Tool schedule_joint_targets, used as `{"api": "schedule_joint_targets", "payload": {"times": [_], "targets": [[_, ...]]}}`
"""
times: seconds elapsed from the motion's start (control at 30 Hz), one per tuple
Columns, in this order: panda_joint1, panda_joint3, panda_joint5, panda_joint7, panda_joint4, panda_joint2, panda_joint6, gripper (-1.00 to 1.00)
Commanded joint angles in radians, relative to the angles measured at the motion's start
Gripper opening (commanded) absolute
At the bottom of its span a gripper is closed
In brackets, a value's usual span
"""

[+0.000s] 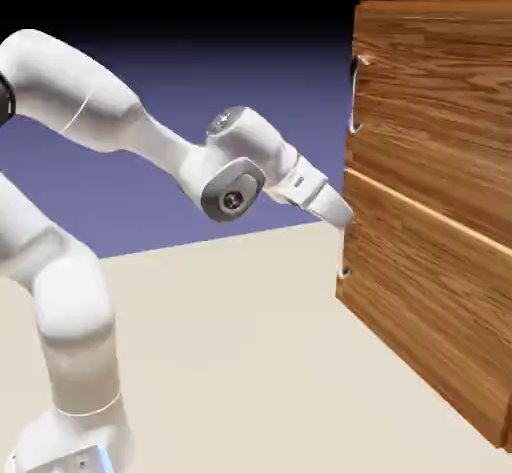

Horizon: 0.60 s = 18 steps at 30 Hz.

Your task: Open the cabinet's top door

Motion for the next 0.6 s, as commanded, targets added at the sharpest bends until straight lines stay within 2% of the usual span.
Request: {"api": "schedule_joint_targets", "payload": {"times": [0.0,0.57], "targets": [[-0.020,0.022,0.044,-0.029,0.016,-0.006,0.002,0.00],[-0.359,0.389,0.783,-0.513,0.282,-0.103,0.040,0.00]]}}
